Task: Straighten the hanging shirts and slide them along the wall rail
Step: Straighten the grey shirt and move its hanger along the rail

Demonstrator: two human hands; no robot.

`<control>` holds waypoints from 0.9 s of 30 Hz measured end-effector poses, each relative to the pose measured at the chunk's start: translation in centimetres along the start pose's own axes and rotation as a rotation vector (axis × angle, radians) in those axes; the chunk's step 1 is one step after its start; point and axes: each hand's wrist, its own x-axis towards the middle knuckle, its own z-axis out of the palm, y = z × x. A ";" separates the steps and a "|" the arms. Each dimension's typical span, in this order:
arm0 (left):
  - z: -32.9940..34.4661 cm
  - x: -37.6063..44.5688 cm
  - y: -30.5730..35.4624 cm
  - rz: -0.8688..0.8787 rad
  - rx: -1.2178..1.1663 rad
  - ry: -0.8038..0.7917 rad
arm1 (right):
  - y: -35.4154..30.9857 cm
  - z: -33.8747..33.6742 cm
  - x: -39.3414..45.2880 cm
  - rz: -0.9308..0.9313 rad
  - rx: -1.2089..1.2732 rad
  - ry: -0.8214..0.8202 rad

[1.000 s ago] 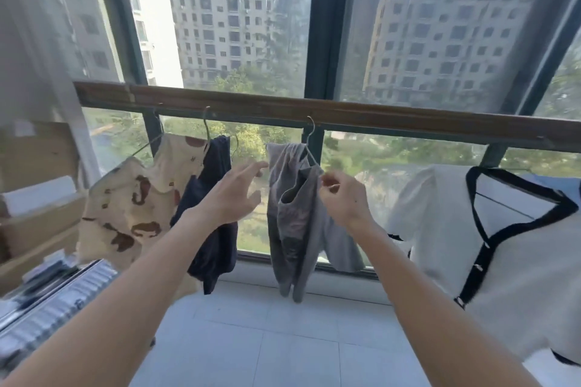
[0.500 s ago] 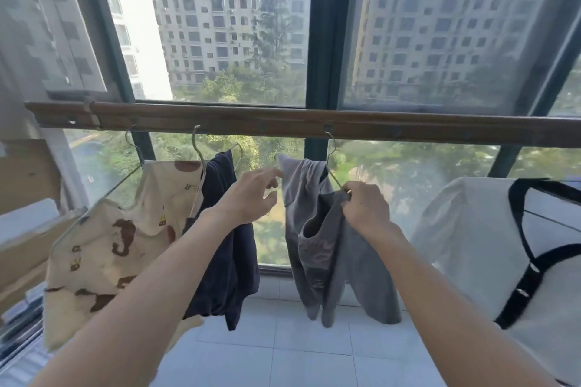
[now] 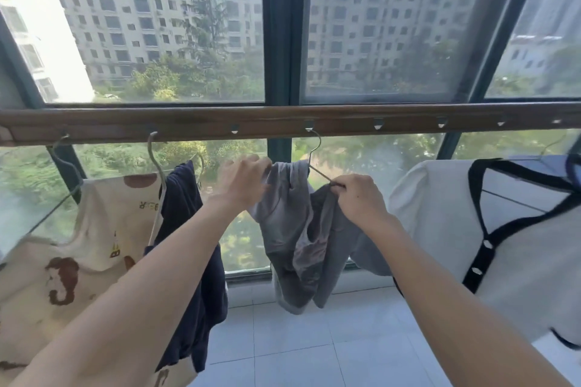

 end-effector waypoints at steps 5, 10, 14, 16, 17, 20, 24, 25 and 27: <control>0.8 1.3 -1.0 0.047 -0.058 0.085 | -0.6 0.0 -0.1 0.033 -0.034 0.024; 0.5 2.6 -1.5 0.074 -0.101 0.050 | -1.4 -0.2 -0.4 0.040 -0.056 0.039; 0.3 3.0 -1.8 0.102 -0.074 -0.003 | -1.1 -0.7 -0.4 0.038 -0.067 0.048; 0.2 2.9 -1.6 0.126 -0.080 -0.030 | -1.0 -1.0 -0.4 0.050 -0.049 0.038; 0.1 2.8 -1.7 0.119 -0.084 -0.041 | -1.0 -1.2 -0.4 0.050 -0.044 0.030; -0.3 3.1 -2.4 0.036 -0.089 -0.056 | -0.8 -1.5 -0.4 0.044 -0.068 -0.005; -1.7 3.5 -5.8 -0.168 0.066 -0.057 | 0.0 -2.1 -0.4 0.052 -0.085 0.000; -1.7 3.5 -6.6 -0.232 0.091 -0.075 | 0.2 -2.2 -0.4 0.055 -0.089 0.010; -1.5 3.0 -7.0 -0.264 0.137 -0.134 | 0.6 -2.2 -0.3 0.056 -0.088 0.021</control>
